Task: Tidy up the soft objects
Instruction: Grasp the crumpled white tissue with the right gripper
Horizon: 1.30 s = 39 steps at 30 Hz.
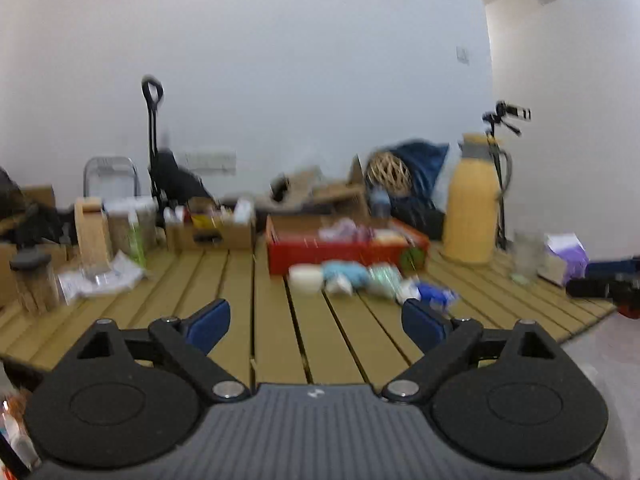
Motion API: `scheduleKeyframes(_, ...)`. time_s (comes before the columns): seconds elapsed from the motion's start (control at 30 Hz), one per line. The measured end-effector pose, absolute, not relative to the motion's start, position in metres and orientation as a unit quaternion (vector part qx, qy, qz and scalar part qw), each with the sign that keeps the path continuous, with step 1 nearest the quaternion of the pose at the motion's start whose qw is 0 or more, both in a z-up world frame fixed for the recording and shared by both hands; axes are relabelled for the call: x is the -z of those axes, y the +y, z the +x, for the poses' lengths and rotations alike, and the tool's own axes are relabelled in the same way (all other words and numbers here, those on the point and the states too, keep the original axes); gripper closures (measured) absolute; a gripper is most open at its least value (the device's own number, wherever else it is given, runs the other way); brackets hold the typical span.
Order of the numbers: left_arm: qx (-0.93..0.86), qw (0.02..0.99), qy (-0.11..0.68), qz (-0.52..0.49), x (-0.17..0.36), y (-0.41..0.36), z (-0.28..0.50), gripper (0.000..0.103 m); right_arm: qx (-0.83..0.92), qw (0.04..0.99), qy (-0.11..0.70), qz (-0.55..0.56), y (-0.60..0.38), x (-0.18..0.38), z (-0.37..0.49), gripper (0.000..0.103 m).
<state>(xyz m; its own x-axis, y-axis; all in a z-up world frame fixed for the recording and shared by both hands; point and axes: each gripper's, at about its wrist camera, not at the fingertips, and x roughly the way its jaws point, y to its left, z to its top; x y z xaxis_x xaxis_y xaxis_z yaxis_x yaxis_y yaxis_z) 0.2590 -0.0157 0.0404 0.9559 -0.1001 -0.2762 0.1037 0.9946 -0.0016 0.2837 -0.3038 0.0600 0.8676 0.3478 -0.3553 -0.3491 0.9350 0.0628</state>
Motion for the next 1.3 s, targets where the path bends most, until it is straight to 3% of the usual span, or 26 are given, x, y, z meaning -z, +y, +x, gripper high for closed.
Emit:
scheduleKeyframes(0.27,0.058,0.99,0.131,-0.007,-0.041,-0.022,0.269,0.009,-0.143,0.973,0.184,0.003,-0.309,-0.056,0.287,0.02)
scheduleKeyframes(0.37,0.052,0.987,0.151,-0.014,-0.028,-0.023,0.284,0.009,-0.146,0.966,0.214,-0.019,-0.296,-0.043,0.299,0.033)
scheduleKeyframes(0.5,0.058,0.982,0.181,-0.017,-0.007,-0.028,0.317,0.011,-0.173,0.955,0.24,-0.015,-0.276,-0.021,0.321,0.043)
scheduleKeyframes(0.7,0.081,0.976,0.204,-0.019,0.0,-0.035,0.422,0.034,-0.178,0.949,0.256,-0.036,-0.251,-0.005,0.407,0.054)
scheduleKeyframes(0.83,0.083,0.967,0.241,-0.016,0.009,-0.045,0.513,0.038,-0.17,0.942,0.285,-0.054,-0.233,0.01,0.489,0.067)
scheduleKeyframes(0.97,0.077,0.96,0.27,-0.004,0.031,-0.057,0.575,0.04,-0.139,0.94,0.304,-0.071,-0.22,0.026,0.544,0.072)
scheduleKeyframes(1.0,0.078,0.958,0.277,-0.001,0.037,-0.058,0.585,0.044,-0.134,0.94,0.305,-0.074,-0.219,0.029,0.552,0.072)
scheduleKeyframes(1.07,0.094,0.951,0.293,-0.015,0.049,-0.057,0.595,0.072,-0.122,0.943,0.296,-0.088,-0.215,0.033,0.559,0.08)
scheduleKeyframes(1.1,0.116,0.946,0.302,-0.033,0.051,-0.054,0.597,0.077,-0.121,0.945,0.291,-0.089,-0.215,0.034,0.561,0.09)
scheduleKeyframes(1.13,0.117,0.947,0.297,-0.042,0.051,-0.052,0.594,0.078,-0.126,0.945,0.29,-0.088,-0.216,0.036,0.563,0.094)
scheduleKeyframes(1.3,0.132,0.944,0.298,-0.059,0.051,-0.045,0.591,0.081,-0.166,0.93,0.315,-0.089,-0.211,0.045,0.568,0.096)
